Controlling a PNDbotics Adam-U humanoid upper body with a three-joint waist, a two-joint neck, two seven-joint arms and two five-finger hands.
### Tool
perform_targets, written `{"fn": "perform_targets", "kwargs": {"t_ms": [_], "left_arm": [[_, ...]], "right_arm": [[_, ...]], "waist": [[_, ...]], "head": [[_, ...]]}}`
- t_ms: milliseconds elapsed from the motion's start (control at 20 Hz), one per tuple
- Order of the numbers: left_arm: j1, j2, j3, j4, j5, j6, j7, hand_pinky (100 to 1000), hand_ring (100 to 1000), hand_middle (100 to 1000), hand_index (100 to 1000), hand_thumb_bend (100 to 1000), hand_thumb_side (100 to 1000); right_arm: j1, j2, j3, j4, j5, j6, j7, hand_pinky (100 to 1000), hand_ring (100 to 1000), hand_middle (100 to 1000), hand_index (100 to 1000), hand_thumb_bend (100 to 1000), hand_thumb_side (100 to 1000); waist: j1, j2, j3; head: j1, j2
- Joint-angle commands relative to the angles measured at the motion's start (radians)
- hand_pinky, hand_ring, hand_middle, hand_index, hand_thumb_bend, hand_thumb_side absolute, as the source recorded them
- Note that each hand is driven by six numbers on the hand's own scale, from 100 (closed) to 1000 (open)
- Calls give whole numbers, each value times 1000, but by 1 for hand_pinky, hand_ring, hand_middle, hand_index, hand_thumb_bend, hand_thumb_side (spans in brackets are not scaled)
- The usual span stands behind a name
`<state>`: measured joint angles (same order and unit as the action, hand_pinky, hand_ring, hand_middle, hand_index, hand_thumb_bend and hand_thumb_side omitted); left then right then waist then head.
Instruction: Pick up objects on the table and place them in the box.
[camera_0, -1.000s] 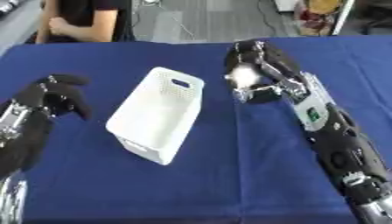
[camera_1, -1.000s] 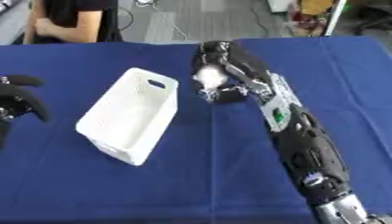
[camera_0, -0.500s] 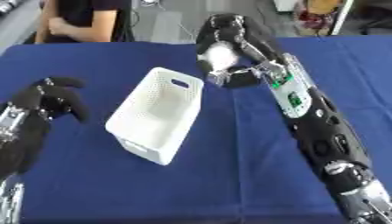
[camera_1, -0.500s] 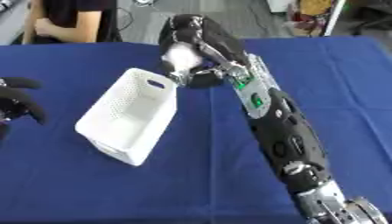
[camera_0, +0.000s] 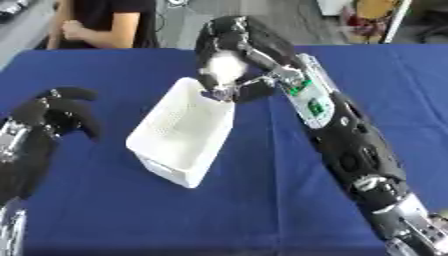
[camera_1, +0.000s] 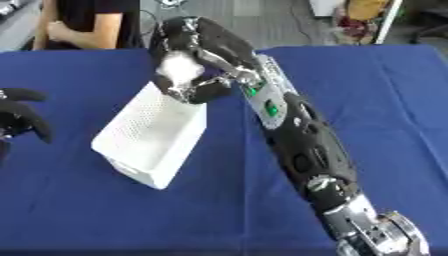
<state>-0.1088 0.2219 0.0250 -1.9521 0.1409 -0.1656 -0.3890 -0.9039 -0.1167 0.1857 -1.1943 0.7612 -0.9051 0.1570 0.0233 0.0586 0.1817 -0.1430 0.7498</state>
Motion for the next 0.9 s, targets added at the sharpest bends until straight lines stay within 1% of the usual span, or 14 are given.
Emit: {"fn": "perform_targets", "kwargs": {"t_ms": [50,200,450,650,900], "left_arm": [[-18,2,-4,-16,10,-3,-5,461,492,730,670,100,944],[-21,2,-6,-16,12,-5,-6,461,492,730,670,100,943],[-22,0,-10,-16,15,-4,-11,460,491,727,670,100,944],[-22,1,-9,-15,13,-4,-9,459,489,726,670,100,945],[-25,0,-11,-16,14,-4,-10,459,489,725,670,100,944]], "right_arm": [[-35,18,16,11,-14,-2,44,324,469,408,479,100,100],[-44,39,22,44,-31,-2,92,333,478,405,477,100,100],[-64,71,30,77,-66,-2,161,341,486,405,473,100,100],[-66,81,28,89,-94,-2,207,342,496,404,470,100,100],[-62,90,16,130,-116,-2,261,333,510,403,467,100,100]], "waist": [[6,-15,9],[7,-16,22],[7,-16,31],[7,-16,34],[8,-14,37]], "head": [[-15,-15],[-20,-16],[-30,-16],[-32,-17],[-33,-21]]}}
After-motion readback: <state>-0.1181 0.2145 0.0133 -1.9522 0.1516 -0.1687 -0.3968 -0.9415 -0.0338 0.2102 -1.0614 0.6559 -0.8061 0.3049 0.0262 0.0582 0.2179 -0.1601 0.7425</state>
